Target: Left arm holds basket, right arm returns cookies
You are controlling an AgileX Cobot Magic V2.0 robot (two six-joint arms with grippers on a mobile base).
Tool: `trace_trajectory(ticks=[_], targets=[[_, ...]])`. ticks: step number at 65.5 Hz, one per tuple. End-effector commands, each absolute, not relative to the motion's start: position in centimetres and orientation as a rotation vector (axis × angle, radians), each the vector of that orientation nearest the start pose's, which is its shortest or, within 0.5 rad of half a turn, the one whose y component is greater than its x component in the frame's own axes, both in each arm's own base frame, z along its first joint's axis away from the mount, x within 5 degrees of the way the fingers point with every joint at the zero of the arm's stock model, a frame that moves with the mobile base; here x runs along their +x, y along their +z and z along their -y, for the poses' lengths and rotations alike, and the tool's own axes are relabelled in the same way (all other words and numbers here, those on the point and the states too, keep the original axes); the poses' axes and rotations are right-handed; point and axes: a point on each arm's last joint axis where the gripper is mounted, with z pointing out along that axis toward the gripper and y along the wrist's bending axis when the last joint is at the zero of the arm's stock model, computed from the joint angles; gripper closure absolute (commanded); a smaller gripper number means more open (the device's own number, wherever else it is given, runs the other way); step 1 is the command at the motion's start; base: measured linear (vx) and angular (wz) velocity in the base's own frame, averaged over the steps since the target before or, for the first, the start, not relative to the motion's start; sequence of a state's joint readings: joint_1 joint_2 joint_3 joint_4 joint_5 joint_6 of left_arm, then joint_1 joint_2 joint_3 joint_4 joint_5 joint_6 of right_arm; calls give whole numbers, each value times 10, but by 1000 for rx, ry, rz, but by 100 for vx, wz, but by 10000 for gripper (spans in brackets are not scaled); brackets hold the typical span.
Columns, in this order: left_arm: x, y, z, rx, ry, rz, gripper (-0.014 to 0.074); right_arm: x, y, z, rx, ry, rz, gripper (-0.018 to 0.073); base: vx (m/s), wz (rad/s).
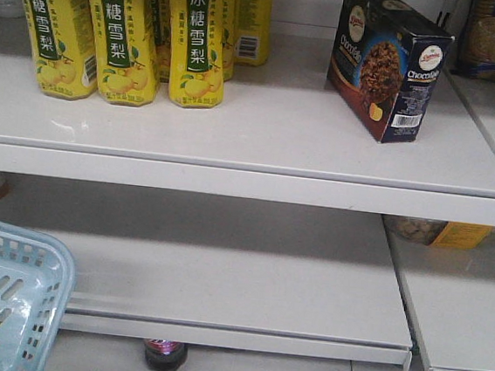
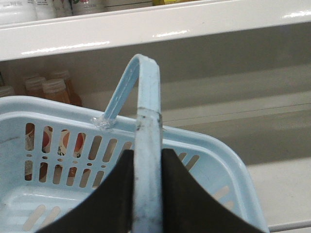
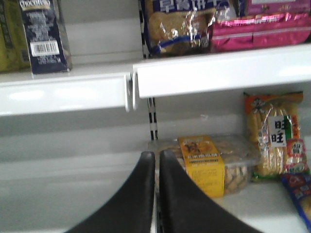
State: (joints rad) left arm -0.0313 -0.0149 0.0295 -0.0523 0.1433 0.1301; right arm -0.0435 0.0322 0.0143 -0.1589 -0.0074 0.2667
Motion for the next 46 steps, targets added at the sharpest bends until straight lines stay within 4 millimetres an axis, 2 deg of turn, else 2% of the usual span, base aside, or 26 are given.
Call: trace_trajectory(ticks=[1,20,46], targets=[[55,205,2,93,39,-1559,596,60,205,2,114,61,-1449,562,0,0],[55,205,2,93,39,-1560,596,56,199,3,58,-19,-1504,562,0,0],[55,205,2,93,39,-1560,596,56,192,3,108,25,-1579,562,0,0]])
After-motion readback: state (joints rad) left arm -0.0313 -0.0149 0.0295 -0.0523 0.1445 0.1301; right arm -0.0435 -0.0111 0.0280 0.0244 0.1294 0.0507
